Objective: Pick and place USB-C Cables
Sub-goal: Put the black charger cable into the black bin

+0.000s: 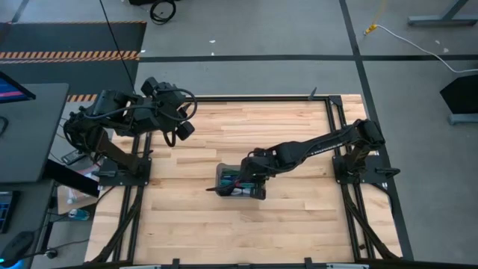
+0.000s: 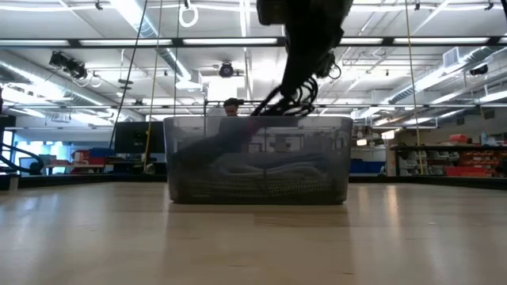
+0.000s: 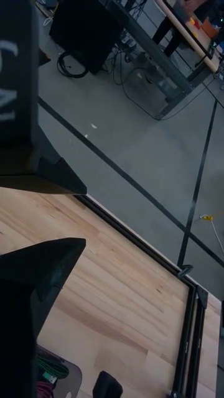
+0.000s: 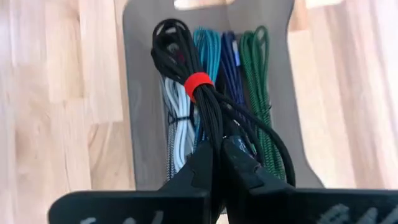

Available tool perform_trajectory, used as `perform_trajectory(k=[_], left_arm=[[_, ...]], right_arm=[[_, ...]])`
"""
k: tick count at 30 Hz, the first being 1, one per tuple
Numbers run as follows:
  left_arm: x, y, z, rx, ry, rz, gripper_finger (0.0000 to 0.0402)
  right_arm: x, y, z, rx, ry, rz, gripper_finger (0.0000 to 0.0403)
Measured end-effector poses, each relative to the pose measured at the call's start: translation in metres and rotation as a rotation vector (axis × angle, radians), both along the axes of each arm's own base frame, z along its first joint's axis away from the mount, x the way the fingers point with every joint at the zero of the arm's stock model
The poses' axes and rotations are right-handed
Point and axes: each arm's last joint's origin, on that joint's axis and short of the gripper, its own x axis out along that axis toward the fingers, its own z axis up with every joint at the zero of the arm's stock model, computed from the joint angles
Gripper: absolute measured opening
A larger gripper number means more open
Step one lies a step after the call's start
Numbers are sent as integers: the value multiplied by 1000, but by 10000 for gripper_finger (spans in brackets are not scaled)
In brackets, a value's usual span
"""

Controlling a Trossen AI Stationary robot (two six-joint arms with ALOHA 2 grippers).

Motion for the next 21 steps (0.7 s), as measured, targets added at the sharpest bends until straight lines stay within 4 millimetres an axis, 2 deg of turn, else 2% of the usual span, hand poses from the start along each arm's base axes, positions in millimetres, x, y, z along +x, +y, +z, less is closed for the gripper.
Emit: perform_trajectory(k=[4,12,17,21], left_arm=[[0,0,0,0,0,0,130],[0,0,0,1,1,-1,130],[0,0,0,8,11,-7,130],[0,0,0,8,11,-8,130]], right_arm=[[3,5,16,-25,-39,-17,17],[-5,17,40,-116,-21,-87,17],[-6,21,40,-79,-26,-107,17],[-7,25,29,-56,-17,-129,17]])
